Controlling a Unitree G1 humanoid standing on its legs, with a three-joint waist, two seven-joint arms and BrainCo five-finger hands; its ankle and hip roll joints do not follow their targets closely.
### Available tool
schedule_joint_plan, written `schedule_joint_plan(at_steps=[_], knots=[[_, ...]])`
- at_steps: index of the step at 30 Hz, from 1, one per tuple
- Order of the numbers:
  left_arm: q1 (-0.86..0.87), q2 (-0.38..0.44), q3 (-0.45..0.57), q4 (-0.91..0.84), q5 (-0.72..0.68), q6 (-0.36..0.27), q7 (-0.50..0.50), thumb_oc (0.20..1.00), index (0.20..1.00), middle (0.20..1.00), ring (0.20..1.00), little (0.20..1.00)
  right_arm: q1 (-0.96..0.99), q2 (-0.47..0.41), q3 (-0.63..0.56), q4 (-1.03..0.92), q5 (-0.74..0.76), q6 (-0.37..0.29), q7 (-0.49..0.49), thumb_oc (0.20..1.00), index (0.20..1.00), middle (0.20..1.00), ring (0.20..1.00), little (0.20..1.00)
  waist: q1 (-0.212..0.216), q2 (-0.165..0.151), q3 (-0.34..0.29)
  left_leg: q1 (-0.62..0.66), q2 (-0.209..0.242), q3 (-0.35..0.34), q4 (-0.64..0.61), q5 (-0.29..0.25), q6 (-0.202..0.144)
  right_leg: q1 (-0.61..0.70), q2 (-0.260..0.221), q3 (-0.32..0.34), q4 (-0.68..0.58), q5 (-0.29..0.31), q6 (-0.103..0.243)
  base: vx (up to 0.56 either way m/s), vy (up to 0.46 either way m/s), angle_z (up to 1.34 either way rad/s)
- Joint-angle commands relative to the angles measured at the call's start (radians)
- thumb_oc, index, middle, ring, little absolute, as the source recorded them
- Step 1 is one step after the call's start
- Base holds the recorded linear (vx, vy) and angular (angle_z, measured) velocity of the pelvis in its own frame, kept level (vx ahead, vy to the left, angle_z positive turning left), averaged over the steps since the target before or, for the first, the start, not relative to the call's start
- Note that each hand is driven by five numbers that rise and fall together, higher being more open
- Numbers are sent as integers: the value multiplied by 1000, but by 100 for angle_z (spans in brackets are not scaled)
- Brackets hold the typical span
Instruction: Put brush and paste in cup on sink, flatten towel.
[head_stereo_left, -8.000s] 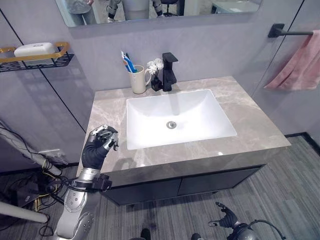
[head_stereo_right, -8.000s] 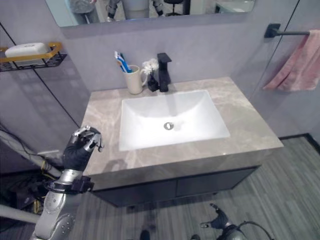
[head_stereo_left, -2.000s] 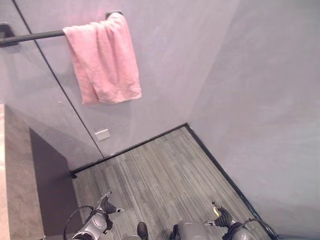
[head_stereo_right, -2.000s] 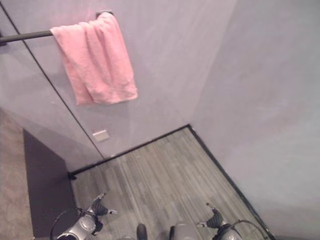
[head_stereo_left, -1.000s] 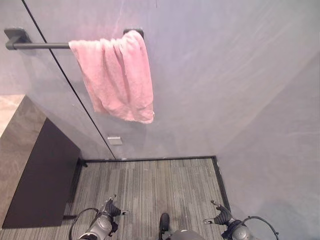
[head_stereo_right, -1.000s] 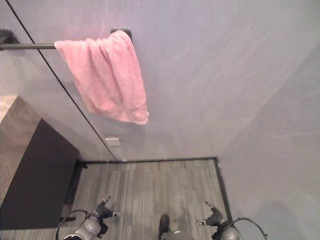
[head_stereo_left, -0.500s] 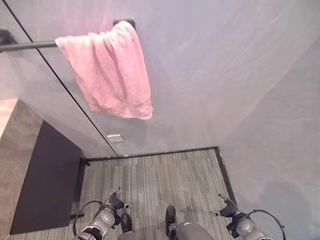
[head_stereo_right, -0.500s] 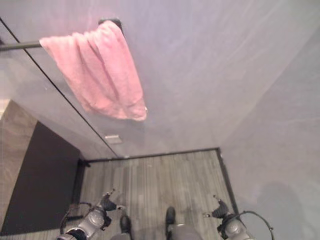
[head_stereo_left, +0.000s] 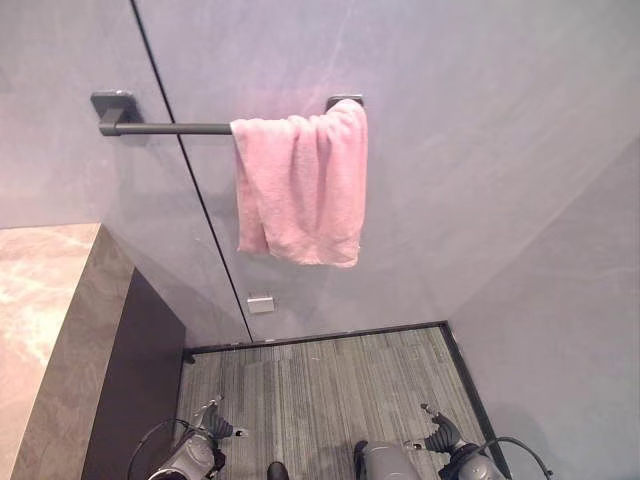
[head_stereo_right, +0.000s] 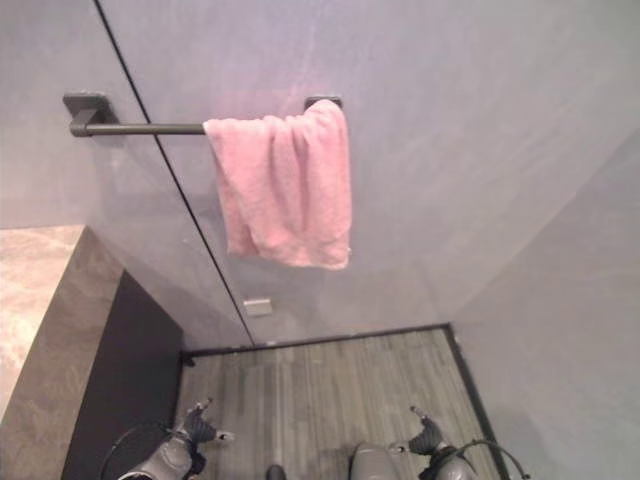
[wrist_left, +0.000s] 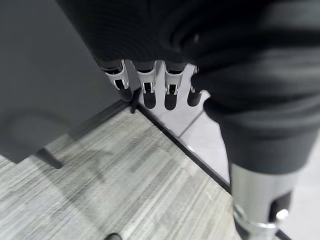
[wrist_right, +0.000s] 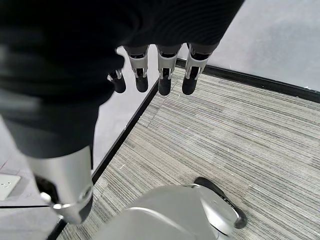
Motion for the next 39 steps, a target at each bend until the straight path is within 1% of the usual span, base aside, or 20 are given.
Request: schedule_joint_plan(at_steps=[1, 3, 4, 6, 8, 11, 14, 15, 16, 19, 23, 24, 27, 29, 30, 33, 35, 36, 37, 39], knots=[[-14, 20, 16, -34, 11, -35, 3, 1000, 1000, 1000, 1000, 1000, -38, -26, -10, -23, 4, -23, -50, 1000, 1000, 1000, 1000, 1000, -27, -31, -4, -30, 25, -39, 74, -7, -59, 62, -17, 80, -147, 198, 48, 110, -58, 16], [-13, 20, 16, -34, 11, -35, 3, 1000, 1000, 1000, 1000, 1000, -38, -26, -10, -23, 4, -23, -50, 1000, 1000, 1000, 1000, 1000, -26, -31, -3, -28, 25, -39, 74, -7, -59, 64, -17, 81, -148, 198, 48, 49, -29, 44], [-5, 19, 20, -49, 9, -39, 5, 1000, 1000, 1000, 1000, 1000, -36, -33, -14, -36, 8, -25, -47, 1000, 1000, 1000, 1000, 1000, -26, -34, -9, -24, 24, -50, 70, -5, -61, 75, -6, 116, -166, 206, 51, 81, -56, 62], [26, 34, 53, -108, -18, -44, -2, 1000, 1000, 1000, 1000, 1000, -34, -69, -54, -76, 30, -28, -50, 1000, 1000, 1000, 1000, 1000, -4, -38, -39, -8, 27, -48, 48, 1, -69, 121, -19, 89, -226, 212, 51, 147, -85, 22], [54, 49, 70, -186, -36, -47, -14, 1000, 1000, 1000, 1000, 1000, -28, -87, -98, -107, 75, -30, -46, 1000, 1000, 1000, 1000, 1000, 4, -36, -55, 4, 27, -57, 29, 8, -75, 146, -20, 76, -258, 214, 54, 121, -44, -3], [92, 85, 107, -325, -72, -48, -34, 1000, 1000, 1000, 1000, 1000, -22, -123, -157, -208, 151, -35, -22, 1000, 1000, 1000, 1000, 1000, 13, -34, -69, 14, 33, -64, 8, 22, -84, 173, -19, 53, -283, 212, 58, 69, -30, 11], [121, 145, 153, -507, -103, -54, -62, 1000, 1000, 1000, 1000, 1000, -28, -178, -199, -353, 194, -42, 11, 1000, 1000, 1000, 1000, 1000, 21, -33, -74, 8, 42, -77, 2, 30, -93, 189, -19, 31, -302, 211, 58, 31, -35, 15], [127, 160, 162, -537, -101, -51, -70, 1000, 1000, 1000, 1000, 1000, -29, -188, -211, -375, 203, -44, 16, 1000, 1000, 1000, 1000, 1000, 21, -33, -75, 6, 44, -79, 2, 31, -96, 193, -19, 25, -309, 211, 59, 20, -35, 3], [127, 198, 187, -617, -103, -51, -81, 1000, 1000, 1000, 1000, 1000, -49, -213, -225, -440, 228, -47, 32, 1000, 1000, 1000, 1000, 1000, 25, -34, -76, 1, 47, -82, 2, 31, -98, 196, -20, 19, -318, 211, 60, 14, -21, 11], [131, 222, 204, -667, -105, -50, -91, 1000, 1000, 1000, 1000, 1000, -56, -225, -230, -479, 245, -42, 50, 1000, 1000, 1000, 1000, 1000, 27, -35, -77, 1, 48, -82, 2, 31, -100, 199, -19, 17, -322, 210, 60, 17, -14, 12], [116, 308, 251, -810, -127, -58, -121, 1000, 1000, 1000, 1000, 1000, -124, -278, -230, -552, 302, -35, 93, 1000, 1000, 1000, 1000, 1000, 41, -36, -78, -3, 51, -85, 2, 28, -105, 202, -21, 7, -328, 202, 62, 9, -6, 3], [99, 346, 268, -871, -166, -66, -131, 1000, 1000, 1000, 1000, 1000, -165, -301, -222, -591, 348, -32, 110, 1000, 1000, 1000, 1000, 1000, 48, -35, -79, -6, 51, -87, 2, 28, -105, 202, -21, 6, -331, 200, 62, 0, 0, 0], [53, 418, 286, -999, -293, -89, -161, 1000, 1000, 1000, 1000, 1000, -272, -319, -166, -643, 473, -22, 152, 1000, 1000, 1000, 1000, 1000, 61, -32, -76, -10, 53, -88, 2, 27, -107, 201, -24, 5, -335, 194, 63, -1, 8, 1], [-21, 473, 259, -1082, -450, -115, -184, 1000, 1000, 1000, 1000, 1000, -394, -329, -70, -666, 575, 0, 184, 1000, 1000, 1000, 1000, 1000, 72, -30, -73, -17, 51, -86, 2, 29, -109, 193, -29, 5, -335, 195, 65, -2, 16, 2], [-22, 473, 261, -1082, -451, -115, -184, 1000, 1000, 1000, 1000, 1000, -397, -329, -69, -664, 576, -1, 184, 1000, 1000, 1000, 1000, 1000, 71, -30, -72, -17, 51, -86, 2, 29, -109, 193, -29, 5, -335, 195, 65, 0, 0, 0], [-129, 478, 189, -1128, -647, -130, -181, 1000, 1000, 1000, 1000, 1000, -547, -321, 43, -663, 656, 28, 187, 1000, 1000, 1000, 1000, 1000, 81, -29, -58, -33, 44, -84, 2, 33, -108, 176, -39, 7, -335, 208, 68, -51, 28, 1], [-171, 495, 150, -1181, -719, -130, -188, 1000, 1000, 1000, 1000, 1000, -607, -326, 92, -662, 709, 46, 190, 1000, 1000, 1000, 1000, 1000, 84, -27, -49, -42, 41, -82, 2, 36, -108, 165, -42, 11, -335, 212, 71, -50, 27, 0], [-206, 509, 102, -1188, -781, -129, -194, 1000, 1000, 1000, 1000, 1000, -649, -330, 133, -658, 759, 54, 197, 1000, 1000, 1000, 1000, 1000, 85, -27, -44, -49, 39, -82, 2, 40, -108, 158, -44, 12, -335, 215, 72, -33, 29, 3], [-230, 512, 72, -1188, -808, -127, -203, 1000, 1000, 1000, 1000, 1000, -669, -317, 152, -643, 789, 57, 197, 1000, 1000, 1000, 1000, 1000, 86, -28, -43, -52, 38, -82, 2, 41, -108, 156, -45, 13, -335, 217, 71, 0, 0, 0], [-379, 521, -82, -1154, -843, -123, -212, 1000, 1000, 1000, 1000, 1000, -773, -280, 251, -575, 899, 79, 219, 1000, 1000, 1000, 1000, 1000, 92, -32, -32, -68, 36, -86, 2, 49, -111, 145, -49, 7, -335, 223, 70, 0, 0, 0]])
